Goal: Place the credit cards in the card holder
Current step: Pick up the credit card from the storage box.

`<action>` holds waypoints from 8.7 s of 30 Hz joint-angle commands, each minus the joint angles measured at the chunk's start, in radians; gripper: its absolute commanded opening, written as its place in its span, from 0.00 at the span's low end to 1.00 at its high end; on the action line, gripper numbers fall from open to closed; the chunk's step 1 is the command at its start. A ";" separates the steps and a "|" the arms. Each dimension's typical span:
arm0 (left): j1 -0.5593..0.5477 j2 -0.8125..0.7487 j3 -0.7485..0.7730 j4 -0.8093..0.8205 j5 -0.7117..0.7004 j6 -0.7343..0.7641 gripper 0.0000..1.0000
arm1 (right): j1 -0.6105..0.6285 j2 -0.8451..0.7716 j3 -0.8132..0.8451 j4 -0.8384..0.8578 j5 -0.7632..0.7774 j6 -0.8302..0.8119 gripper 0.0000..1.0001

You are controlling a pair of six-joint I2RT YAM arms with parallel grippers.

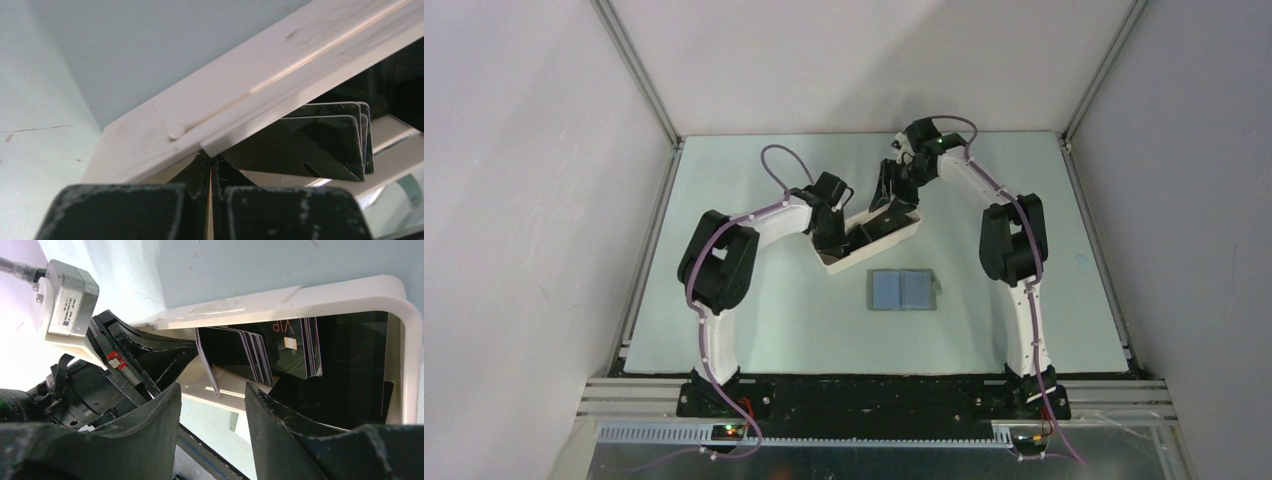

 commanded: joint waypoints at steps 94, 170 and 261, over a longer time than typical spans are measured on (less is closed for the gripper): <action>0.012 0.036 -0.229 0.354 0.185 -0.085 0.00 | 0.091 0.041 -0.003 0.047 -0.055 -0.033 0.42; 0.012 0.032 -0.242 0.368 0.186 -0.087 0.00 | 0.077 0.050 -0.099 0.069 -0.199 -0.125 0.38; 0.178 -0.924 -0.446 0.494 1.077 0.064 0.75 | 0.174 -0.586 -0.193 -0.310 -0.513 -0.436 0.00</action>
